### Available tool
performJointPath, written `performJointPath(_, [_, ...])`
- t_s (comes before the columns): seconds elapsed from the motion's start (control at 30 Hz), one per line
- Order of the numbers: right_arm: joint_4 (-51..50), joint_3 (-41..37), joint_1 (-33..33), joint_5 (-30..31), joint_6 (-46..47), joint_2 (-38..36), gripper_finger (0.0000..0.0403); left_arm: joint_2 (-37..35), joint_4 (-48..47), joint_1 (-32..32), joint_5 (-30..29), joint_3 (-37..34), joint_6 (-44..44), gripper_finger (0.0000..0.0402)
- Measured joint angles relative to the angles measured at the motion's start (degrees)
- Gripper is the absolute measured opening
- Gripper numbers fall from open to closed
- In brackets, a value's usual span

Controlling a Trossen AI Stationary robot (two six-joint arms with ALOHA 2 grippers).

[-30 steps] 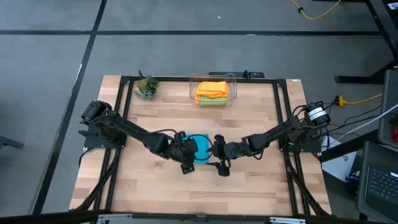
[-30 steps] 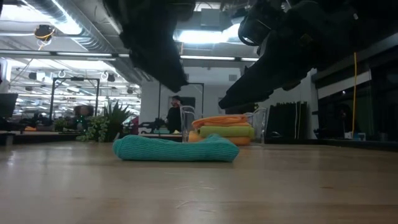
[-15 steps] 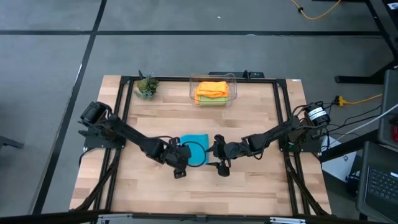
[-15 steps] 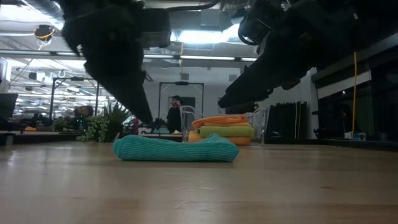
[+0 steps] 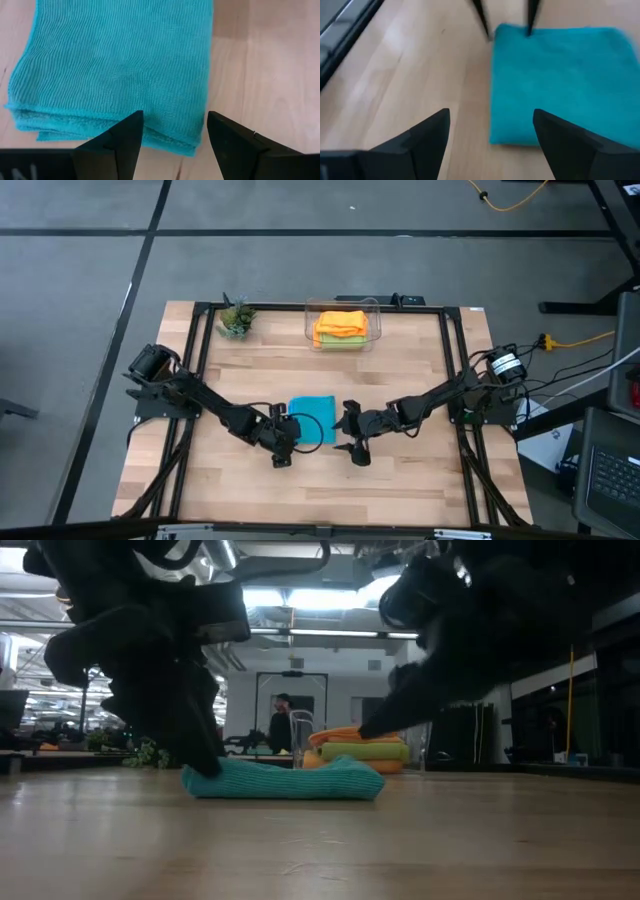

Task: Fold microfiber towels
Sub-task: Fold the blue microfiber cloth

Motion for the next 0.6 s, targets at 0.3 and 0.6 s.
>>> performJointPath(0.3, [4.2,1.9,0.2,-1.2,-8.8,7.3,0.0279,0.0,1.5,-0.6,-0.5,-0.7,0.1,0.0214])
performJointPath(0.6, [3.5,4.7,0.2,-1.2,-7.5,12.4,0.0277,-0.6,1.7,-1.2,-0.7,0.3,0.1,0.0214])
